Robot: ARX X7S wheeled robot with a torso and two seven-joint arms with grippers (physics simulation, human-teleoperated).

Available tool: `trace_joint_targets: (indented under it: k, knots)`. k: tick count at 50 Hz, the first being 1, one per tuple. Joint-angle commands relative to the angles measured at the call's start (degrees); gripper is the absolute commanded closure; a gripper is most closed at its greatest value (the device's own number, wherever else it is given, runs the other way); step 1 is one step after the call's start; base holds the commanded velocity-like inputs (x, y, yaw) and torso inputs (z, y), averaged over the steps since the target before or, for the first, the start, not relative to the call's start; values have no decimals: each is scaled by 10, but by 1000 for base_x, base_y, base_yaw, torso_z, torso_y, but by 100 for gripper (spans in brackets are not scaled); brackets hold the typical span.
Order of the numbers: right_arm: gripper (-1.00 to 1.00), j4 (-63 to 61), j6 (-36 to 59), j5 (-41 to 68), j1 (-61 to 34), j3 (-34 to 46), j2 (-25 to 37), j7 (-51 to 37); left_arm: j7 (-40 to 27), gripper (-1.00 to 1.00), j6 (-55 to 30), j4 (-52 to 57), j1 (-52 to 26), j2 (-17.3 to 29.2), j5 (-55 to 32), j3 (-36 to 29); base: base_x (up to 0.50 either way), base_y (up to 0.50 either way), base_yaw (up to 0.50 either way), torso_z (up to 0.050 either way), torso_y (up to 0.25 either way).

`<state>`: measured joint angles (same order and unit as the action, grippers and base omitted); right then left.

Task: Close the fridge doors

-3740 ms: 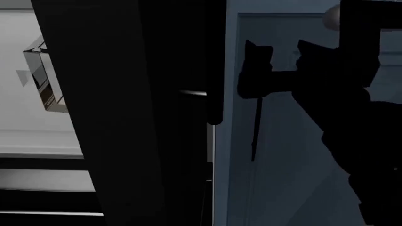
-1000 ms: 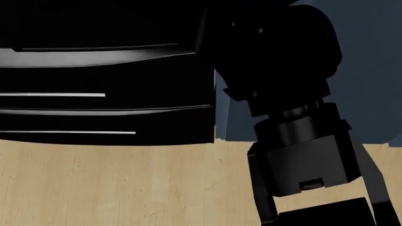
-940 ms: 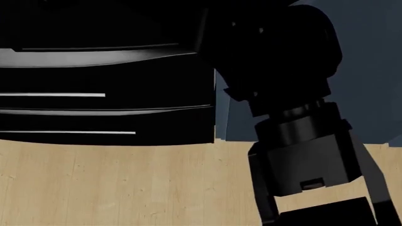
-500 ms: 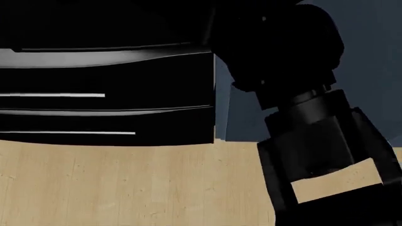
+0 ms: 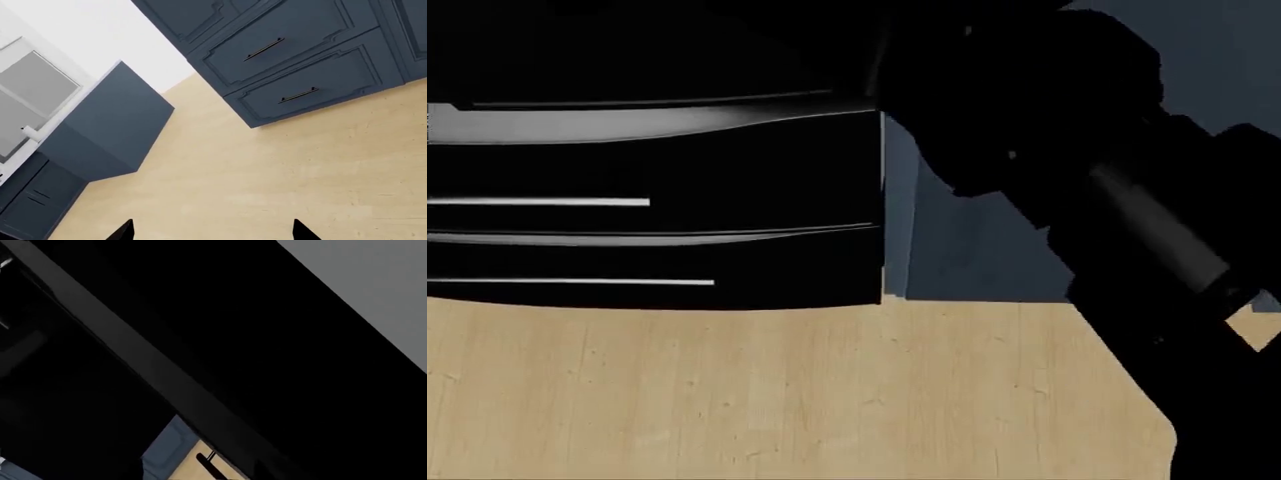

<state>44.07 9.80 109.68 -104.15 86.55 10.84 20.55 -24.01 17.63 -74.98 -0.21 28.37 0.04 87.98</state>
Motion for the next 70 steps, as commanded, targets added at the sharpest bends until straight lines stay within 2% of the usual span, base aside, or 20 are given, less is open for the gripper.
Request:
trace_joint_targets:
  k: [1,2,6,12,24,29,38,42,43,44,47,49,51,52,54,55,58,62,68,70]
  knots:
    - [-100,-183,-171,-50,-15,37,100,-261,2,-100,-2,0,-3,1,0,-2,14,19,24,0,0]
    - [-100,-243,-191,-78,-15,42,130,-290,3,-100,1,0,-5,2,1,-4,0,19,18,0,0]
    - [-100,-332,-207,-91,-13,37,185,-330,1,-100,8,0,-11,4,5,-12,3,17,3,0,0]
    - [-100,-322,-207,-86,-6,35,196,-331,7,-100,7,0,-16,4,4,-16,2,13,3,0,29]
    - [-100,-336,-206,-83,-6,28,208,-332,9,-100,4,0,-22,10,2,-20,0,0,0,-1,250]
    - [-100,-405,-228,-101,-2,22,246,-368,14,-100,5,0,-23,11,2,-23,0,0,0,-1,250]
    - [-100,-516,-283,-201,58,52,325,-473,25,-100,23,7,-50,16,12,-42,0,0,0,-2,250]
    - [-100,-586,-308,-256,81,60,369,-533,46,-100,-96,201,-53,-54,4,-41,0,0,0,-2,250]
    - [-100,-587,-308,-257,81,60,370,-534,46,-100,-106,217,-52,-60,4,-41,0,0,0,-2,250]
    - [-100,-623,-322,-276,93,61,388,-554,59,-100,-155,303,-56,-92,0,-47,0,0,0,-2,250]
    - [-100,-657,-337,-314,114,67,401,-591,81,-100,-222,461,-62,-142,-4,-65,0,0,0,-2,250]
    - [-100,-695,-343,-388,137,76,415,-659,109,-100,-310,633,-74,-194,-21,-91,-8,0,0,-3,250]
    - [-100,-711,-355,-402,150,77,421,-669,114,-100,-340,702,-79,-209,-23,-104,-4,0,0,-3,250]
    - [-100,-729,-352,-441,163,81,428,-714,130,-100,-380,788,-85,-228,-37,-122,-8,0,0,-3,250]
    - [-100,-743,-358,-460,178,85,432,-728,139,-100,-420,870,-84,-242,-37,-148,-8,0,0,-3,250]
    - [-100,-745,-357,-467,181,86,433,-736,141,-100,-436,893,-84,-245,-40,-154,-8,0,0,-2,250]
    - [-100,-742,-394,-500,224,87,442,-762,166,-100,-540,1074,-87,-252,-68,-203,-8,0,0,-5,250]
    - [-100,-728,-419,-513,250,86,443,-773,183,-100,-603,1185,-92,-242,-95,-247,0,0,0,-7,250]
    - [-100,-716,-445,-538,282,85,442,-785,193,-100,-679,1286,-104,-207,-107,-340,-7,0,0,-10,250]
    - [-100,-707,-455,-552,296,85,437,-792,194,-100,-654,1308,-99,-197,-95,-392,-10,0,0,-13,250]
